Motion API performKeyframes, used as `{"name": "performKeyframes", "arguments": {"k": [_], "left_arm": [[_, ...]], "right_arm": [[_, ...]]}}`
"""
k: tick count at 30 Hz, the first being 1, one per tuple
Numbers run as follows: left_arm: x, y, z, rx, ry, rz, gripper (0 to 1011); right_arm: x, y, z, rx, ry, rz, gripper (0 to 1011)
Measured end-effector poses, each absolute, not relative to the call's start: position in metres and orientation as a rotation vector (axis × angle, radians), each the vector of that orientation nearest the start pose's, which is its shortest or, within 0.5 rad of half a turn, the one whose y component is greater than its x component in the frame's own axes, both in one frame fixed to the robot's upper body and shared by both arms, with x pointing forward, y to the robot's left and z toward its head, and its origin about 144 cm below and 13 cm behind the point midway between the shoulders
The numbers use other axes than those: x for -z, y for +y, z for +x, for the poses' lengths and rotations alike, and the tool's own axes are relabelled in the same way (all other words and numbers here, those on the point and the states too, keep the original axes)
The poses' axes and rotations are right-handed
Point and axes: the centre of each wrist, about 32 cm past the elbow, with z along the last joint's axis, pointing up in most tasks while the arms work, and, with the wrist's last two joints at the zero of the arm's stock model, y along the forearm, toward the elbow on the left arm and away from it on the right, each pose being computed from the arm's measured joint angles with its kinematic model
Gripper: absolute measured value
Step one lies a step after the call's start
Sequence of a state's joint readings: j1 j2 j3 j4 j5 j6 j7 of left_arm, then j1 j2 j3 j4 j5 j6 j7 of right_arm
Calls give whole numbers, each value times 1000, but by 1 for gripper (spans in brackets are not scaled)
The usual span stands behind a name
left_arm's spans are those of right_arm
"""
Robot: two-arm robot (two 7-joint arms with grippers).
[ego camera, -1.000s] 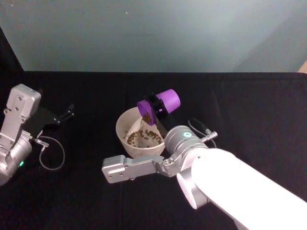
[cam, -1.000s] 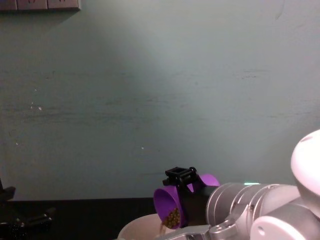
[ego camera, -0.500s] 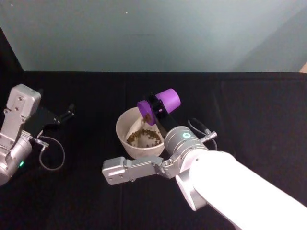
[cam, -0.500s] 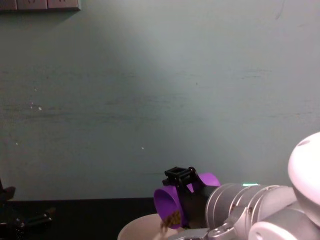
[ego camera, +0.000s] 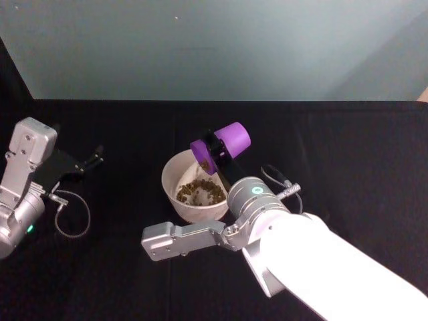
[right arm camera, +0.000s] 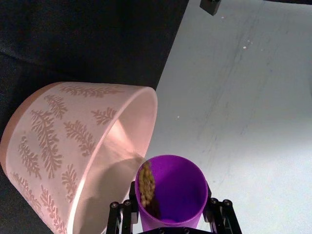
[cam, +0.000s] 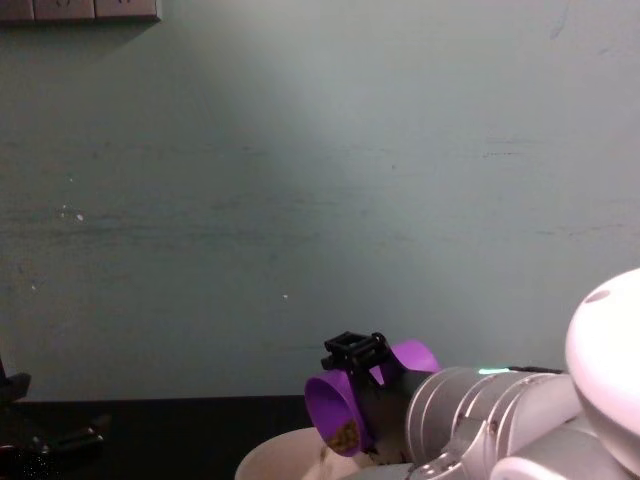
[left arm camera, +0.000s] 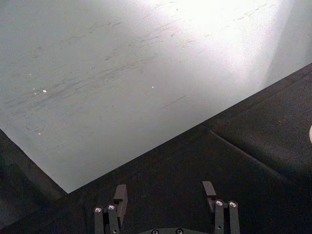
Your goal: Pick up the cup and pour the mung beans from the cup into the bowl.
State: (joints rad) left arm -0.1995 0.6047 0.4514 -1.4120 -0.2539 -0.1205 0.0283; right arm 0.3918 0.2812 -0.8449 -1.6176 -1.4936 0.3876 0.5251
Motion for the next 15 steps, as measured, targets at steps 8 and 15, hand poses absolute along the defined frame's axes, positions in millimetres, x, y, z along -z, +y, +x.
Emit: {"name": "performKeyframes", "arguments": {"k": [8, 15], "left_arm": [[-1140, 310, 489, -1248, -285, 304, 1000], [-1140, 310, 489, -1248, -285, 304, 1000]], "right_arm": [[-1208, -68, 463, 609, -1487, -1339, 723], [-1205, -62, 460, 593, -1546, -1398, 723]]}}
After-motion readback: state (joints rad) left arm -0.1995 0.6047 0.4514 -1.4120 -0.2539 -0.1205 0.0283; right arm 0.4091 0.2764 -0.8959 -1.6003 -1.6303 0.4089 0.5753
